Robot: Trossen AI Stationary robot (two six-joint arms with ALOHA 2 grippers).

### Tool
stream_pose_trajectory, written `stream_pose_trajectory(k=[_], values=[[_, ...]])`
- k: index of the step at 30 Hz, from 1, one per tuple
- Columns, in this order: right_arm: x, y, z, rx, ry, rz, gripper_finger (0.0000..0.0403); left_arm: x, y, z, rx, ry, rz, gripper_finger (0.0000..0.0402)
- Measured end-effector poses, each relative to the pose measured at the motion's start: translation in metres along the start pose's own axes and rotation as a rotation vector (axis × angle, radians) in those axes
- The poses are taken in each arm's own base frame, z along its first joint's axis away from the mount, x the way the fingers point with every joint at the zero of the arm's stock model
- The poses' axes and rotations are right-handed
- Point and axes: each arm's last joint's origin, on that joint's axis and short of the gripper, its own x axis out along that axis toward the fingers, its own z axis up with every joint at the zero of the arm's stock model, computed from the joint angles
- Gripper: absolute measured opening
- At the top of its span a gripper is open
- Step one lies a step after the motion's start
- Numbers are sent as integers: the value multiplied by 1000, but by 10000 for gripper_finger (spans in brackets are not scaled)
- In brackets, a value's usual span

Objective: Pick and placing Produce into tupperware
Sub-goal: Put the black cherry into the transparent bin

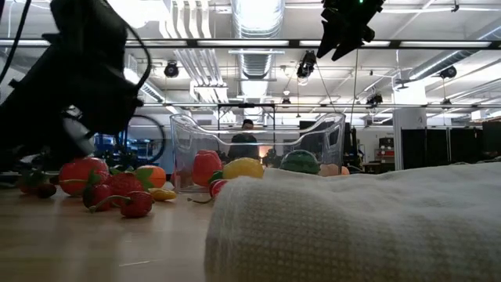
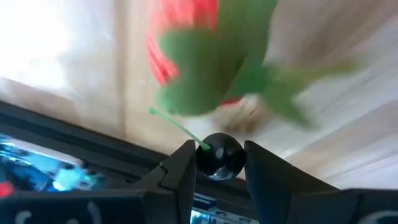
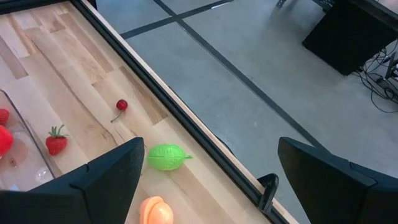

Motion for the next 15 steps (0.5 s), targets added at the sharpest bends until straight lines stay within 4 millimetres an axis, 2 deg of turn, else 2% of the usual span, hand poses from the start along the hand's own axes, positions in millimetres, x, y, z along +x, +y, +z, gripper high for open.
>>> stream_pose_trajectory(k=[3, 9, 15], values=[[0, 0, 0, 0, 0, 0, 363, -22, -2, 3, -53, -68, 27, 97], [0, 0, -1, -2, 5, 0, 363, -78, -3, 0, -151, -201, 83, 101], [2, 1, -3, -6, 15, 0, 363, -136, -4, 1, -211, -454, 57, 102]])
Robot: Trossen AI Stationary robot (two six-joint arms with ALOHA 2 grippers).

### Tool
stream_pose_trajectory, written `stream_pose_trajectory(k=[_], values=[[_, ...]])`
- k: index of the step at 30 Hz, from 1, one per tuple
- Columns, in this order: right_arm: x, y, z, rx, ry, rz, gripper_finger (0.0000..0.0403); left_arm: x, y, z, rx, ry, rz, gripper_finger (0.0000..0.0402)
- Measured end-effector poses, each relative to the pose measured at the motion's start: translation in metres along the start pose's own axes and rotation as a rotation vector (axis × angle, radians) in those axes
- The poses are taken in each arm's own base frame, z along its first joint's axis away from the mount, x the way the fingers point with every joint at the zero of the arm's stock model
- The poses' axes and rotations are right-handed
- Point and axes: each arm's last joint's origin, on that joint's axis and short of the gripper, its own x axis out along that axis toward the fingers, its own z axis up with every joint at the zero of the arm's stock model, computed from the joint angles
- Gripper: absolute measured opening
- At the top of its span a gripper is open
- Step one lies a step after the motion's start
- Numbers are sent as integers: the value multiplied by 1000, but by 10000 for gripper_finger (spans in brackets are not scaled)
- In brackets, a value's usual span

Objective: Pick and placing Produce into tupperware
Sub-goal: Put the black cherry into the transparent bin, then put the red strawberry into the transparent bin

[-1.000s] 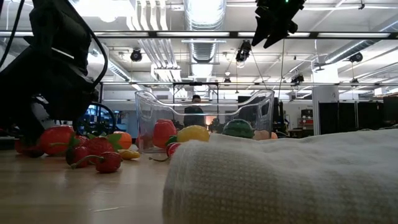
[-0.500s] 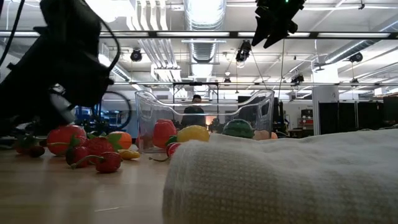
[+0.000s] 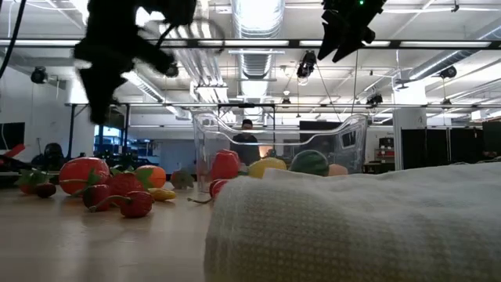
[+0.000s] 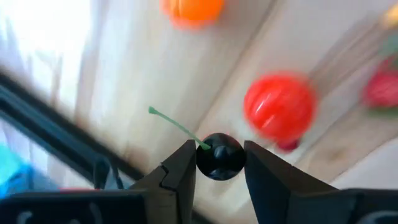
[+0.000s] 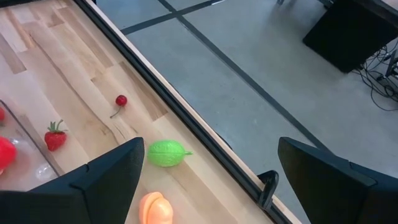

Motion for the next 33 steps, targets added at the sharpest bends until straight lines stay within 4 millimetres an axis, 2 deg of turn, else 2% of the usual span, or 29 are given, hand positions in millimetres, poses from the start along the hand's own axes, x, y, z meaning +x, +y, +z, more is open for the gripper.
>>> stream_pose_trajectory(k=[3, 7, 10, 13, 16, 19, 23, 27, 33], values=[[3, 1, -3, -5, 12, 0, 363, -23, -3, 15, -29, -164, -57, 102], [7, 3, -8, -12, 35, 0, 363, -49, -7, 37, 20, -453, -107, 102], [8, 3, -11, -3, 55, 0, 363, -57, -10, 59, 56, -637, -167, 102], [8, 3, -13, 3, 74, -1, 363, -56, -6, 81, 82, -763, -204, 102], [8, 3, -15, 18, 85, -2, 363, -44, 0, 97, 137, -753, -254, 102], [8, 3, -15, 19, 89, -3, 363, -32, 7, 110, 111, -729, -271, 102], [8, 3, -18, 41, 117, -5, 363, -27, 11, 124, 71, -761, -263, 111], [7, 3, -22, 38, 156, -9, 363, -25, 12, 130, 49, -790, -273, 147], [7, 2, -20, 30, 143, -13, 363, -23, 12, 128, 57, -767, -270, 214]])
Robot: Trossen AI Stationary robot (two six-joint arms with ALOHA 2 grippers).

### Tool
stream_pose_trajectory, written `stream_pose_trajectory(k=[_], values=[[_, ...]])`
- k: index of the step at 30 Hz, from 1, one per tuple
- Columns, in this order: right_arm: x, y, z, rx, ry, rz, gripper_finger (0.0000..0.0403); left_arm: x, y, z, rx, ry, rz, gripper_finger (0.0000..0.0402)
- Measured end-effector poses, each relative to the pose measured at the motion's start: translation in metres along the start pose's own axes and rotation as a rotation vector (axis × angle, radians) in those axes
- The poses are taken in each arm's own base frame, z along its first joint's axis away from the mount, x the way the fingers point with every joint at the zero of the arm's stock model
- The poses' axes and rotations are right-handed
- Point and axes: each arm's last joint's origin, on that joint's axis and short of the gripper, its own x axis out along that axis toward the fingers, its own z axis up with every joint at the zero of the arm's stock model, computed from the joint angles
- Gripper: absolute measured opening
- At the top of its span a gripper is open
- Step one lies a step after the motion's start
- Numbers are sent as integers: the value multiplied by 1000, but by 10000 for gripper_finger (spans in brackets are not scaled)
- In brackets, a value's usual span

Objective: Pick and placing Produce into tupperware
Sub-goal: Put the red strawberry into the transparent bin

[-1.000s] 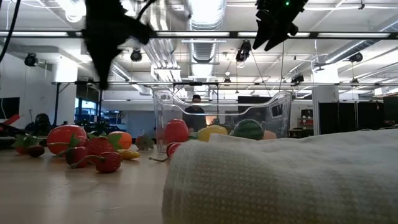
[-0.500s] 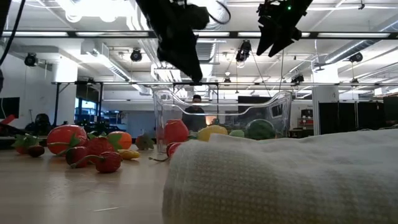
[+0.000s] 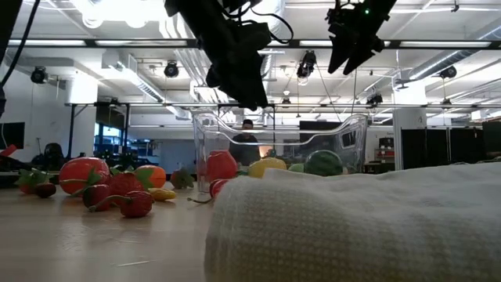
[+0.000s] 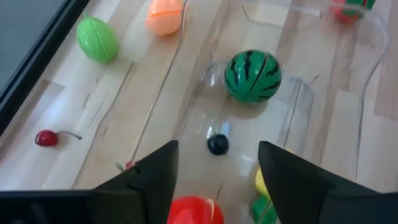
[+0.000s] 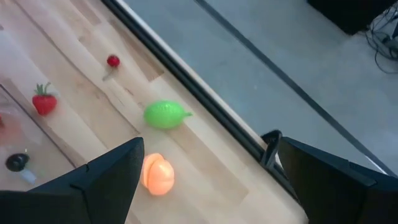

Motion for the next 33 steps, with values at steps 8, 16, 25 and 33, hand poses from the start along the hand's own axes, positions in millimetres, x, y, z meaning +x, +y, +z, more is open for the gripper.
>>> stream_pose_trajectory(k=[8, 16, 25, 33], values=[[-1, 1, 14, 22, -138, 9, 363, -17, 3, -14, -202, 182, 51, 242], [-5, 1, 32, 13, -325, 8, 363, -45, -4, -43, -451, 408, 196, 242], [-6, 1, 34, -18, -342, 2, 363, -53, -13, -45, -452, 386, 180, 242], [-9, -4, 10, 26, -129, 10, 363, -53, -11, -40, -433, 298, 243, 242]])
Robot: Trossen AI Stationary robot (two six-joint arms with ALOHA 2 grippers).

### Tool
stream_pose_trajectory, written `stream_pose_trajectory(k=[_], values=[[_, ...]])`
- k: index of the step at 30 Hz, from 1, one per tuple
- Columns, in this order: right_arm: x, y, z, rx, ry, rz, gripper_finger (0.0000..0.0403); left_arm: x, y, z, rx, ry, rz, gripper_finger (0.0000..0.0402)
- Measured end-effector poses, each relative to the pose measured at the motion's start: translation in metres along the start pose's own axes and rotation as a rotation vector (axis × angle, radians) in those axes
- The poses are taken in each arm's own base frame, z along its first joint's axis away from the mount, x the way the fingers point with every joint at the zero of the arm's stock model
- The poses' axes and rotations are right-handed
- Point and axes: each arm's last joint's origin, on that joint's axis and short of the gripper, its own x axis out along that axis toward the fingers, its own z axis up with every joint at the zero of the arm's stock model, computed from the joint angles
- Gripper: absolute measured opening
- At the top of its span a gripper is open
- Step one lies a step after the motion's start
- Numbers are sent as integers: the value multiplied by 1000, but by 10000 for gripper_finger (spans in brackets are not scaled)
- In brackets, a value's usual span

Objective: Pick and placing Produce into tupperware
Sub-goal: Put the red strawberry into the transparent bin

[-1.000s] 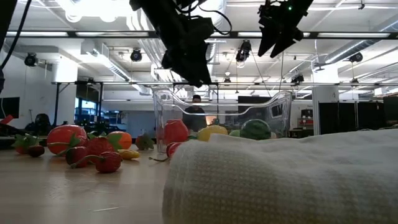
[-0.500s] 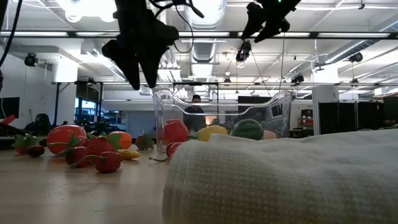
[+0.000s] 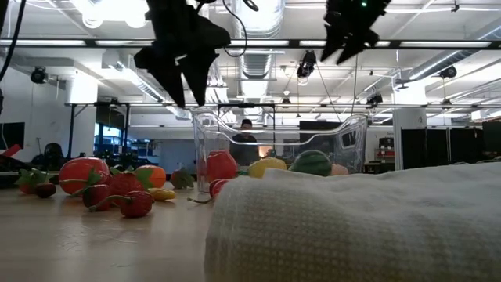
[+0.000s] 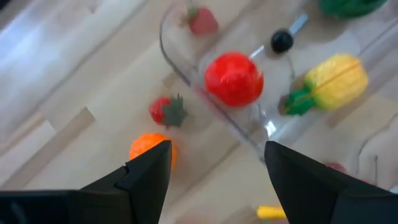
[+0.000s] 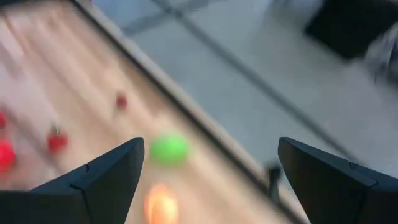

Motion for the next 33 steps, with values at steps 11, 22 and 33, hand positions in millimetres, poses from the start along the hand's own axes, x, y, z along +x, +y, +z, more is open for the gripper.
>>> stream_pose_trajectory(k=[11, 22, 33], values=[[-48, -12, -70, -6, 211, 473, 363, -5, 5, 28, 50, -192, -76, 242], [-65, -23, -183, 334, 214, 434, 363, -4, 9, 35, 83, -228, -88, 242], [-51, -3, -225, 382, 365, 1017, 363, -4, 9, 34, 103, -222, -91, 242]])
